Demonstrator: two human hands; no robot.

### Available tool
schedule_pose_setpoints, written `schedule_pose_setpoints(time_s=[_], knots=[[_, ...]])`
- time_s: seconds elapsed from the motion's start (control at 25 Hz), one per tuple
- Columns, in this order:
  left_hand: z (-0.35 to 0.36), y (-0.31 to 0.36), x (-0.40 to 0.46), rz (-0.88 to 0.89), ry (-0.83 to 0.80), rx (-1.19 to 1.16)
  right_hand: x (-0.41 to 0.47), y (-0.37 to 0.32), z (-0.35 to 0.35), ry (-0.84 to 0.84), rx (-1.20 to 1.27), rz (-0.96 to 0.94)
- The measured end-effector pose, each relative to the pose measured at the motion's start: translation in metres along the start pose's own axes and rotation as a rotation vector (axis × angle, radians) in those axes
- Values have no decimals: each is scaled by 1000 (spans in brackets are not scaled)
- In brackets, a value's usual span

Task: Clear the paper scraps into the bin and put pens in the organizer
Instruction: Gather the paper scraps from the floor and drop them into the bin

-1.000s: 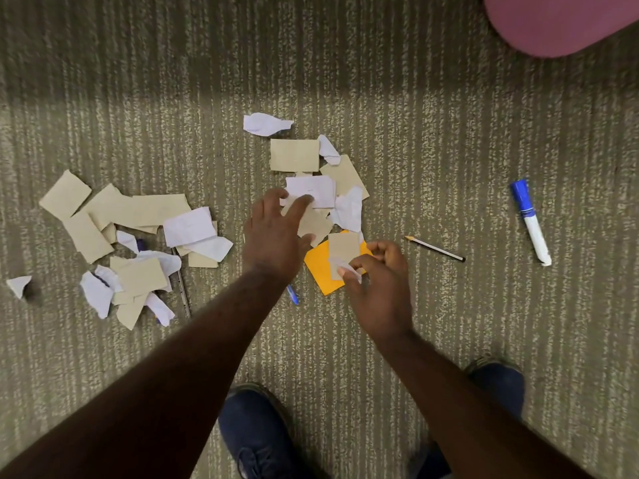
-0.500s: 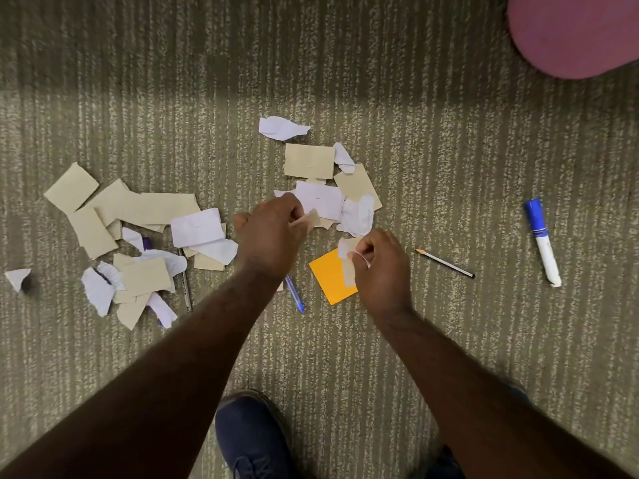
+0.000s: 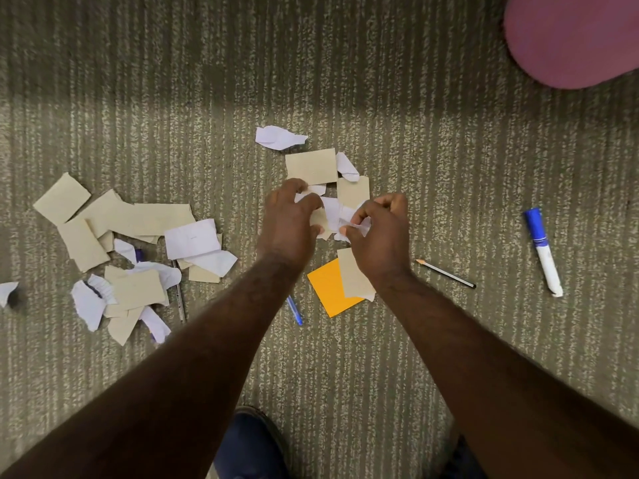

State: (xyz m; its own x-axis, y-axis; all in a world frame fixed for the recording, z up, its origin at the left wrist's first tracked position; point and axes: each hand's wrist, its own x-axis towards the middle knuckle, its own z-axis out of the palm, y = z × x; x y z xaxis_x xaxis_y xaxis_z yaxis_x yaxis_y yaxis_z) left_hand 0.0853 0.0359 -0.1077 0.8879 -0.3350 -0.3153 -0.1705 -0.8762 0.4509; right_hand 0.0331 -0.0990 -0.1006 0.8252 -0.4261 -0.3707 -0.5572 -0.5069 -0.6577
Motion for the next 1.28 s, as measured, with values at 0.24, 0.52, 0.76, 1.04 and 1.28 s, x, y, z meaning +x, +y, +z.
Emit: schedule_pose_setpoints(time_s=[0.24, 0.52, 0.76, 1.04, 1.28], knots=[[-17, -3, 11, -229, -71, -262, 7, -2, -4, -67, 139, 79], [-29, -16, 0, -257, -119, -146, -3, 9, -25, 2, 56, 40], [-73, -36, -23, -405, 102, -817, -46, 17, -19, -327, -322, -233], [-73, -71, -77, -367, -177, -564, -35, 7, -8, -293, -539, -417], [-26, -71, -107, -379, -155, -414, -40, 6, -14, -331, -197, -315]])
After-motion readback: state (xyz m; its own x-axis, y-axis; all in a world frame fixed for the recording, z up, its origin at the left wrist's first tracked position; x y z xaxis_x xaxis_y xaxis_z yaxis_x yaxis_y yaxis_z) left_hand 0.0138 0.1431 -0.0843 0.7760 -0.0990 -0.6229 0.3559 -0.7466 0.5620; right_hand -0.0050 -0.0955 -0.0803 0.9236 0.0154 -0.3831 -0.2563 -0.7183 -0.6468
